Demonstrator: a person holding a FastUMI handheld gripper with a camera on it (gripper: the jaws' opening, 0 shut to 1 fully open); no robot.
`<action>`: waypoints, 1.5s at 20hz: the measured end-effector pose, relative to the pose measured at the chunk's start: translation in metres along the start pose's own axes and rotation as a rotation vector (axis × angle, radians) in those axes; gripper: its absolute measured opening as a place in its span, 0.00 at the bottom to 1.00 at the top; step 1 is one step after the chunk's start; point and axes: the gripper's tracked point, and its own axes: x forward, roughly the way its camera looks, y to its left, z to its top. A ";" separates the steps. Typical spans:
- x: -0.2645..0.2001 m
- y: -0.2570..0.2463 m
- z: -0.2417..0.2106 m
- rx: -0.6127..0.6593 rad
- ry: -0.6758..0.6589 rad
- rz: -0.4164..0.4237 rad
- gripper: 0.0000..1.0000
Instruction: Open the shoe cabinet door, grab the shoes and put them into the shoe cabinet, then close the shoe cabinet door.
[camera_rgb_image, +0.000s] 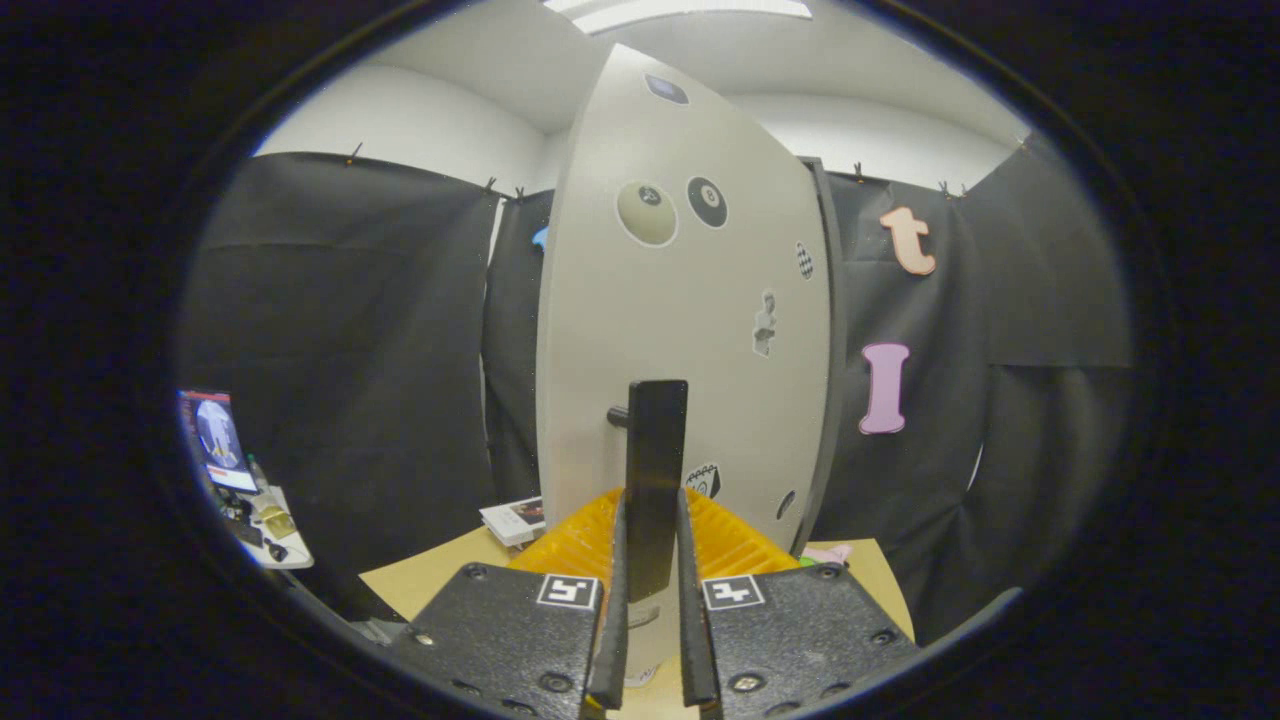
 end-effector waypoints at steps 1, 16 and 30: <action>-0.002 -0.003 0.001 -0.004 -0.009 -0.007 0.24; -0.049 -0.122 -0.003 -0.014 -0.044 -0.335 0.04; -0.064 -0.127 -0.013 0.071 0.003 -0.311 0.06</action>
